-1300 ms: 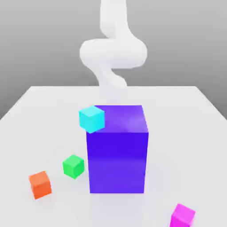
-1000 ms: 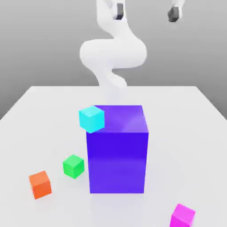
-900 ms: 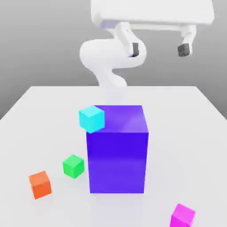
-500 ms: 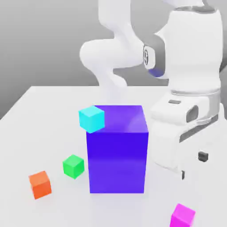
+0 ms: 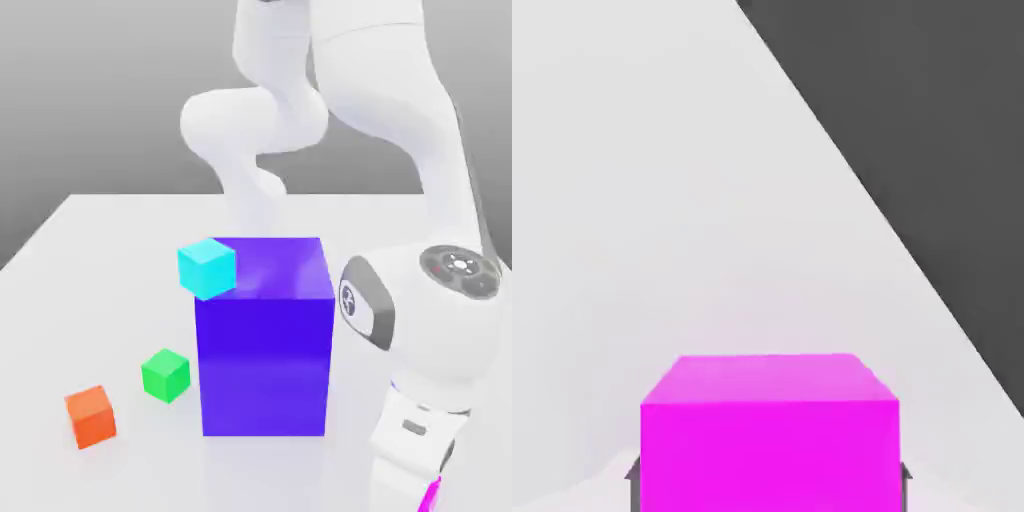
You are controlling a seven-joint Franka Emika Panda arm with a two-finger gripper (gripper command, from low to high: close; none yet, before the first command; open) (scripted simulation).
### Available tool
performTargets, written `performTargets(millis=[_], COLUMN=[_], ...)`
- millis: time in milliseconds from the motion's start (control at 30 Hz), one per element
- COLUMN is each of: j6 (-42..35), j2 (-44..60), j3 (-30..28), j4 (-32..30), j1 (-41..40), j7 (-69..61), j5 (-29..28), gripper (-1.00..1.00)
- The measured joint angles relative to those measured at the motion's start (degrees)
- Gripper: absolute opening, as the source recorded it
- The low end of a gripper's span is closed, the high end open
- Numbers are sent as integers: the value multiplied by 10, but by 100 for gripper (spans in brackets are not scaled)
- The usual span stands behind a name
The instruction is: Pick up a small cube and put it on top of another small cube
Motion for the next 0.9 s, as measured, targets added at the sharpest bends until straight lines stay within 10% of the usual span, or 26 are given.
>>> performTargets(millis=[500, 900], j6=[-124, -115], j2=[-213, -400], j3=[-128, -255], j4=[-44, -241], j1=[-88, -248], j7=[-79, -397], j5=[-126, -201], gripper=[-100, -100])
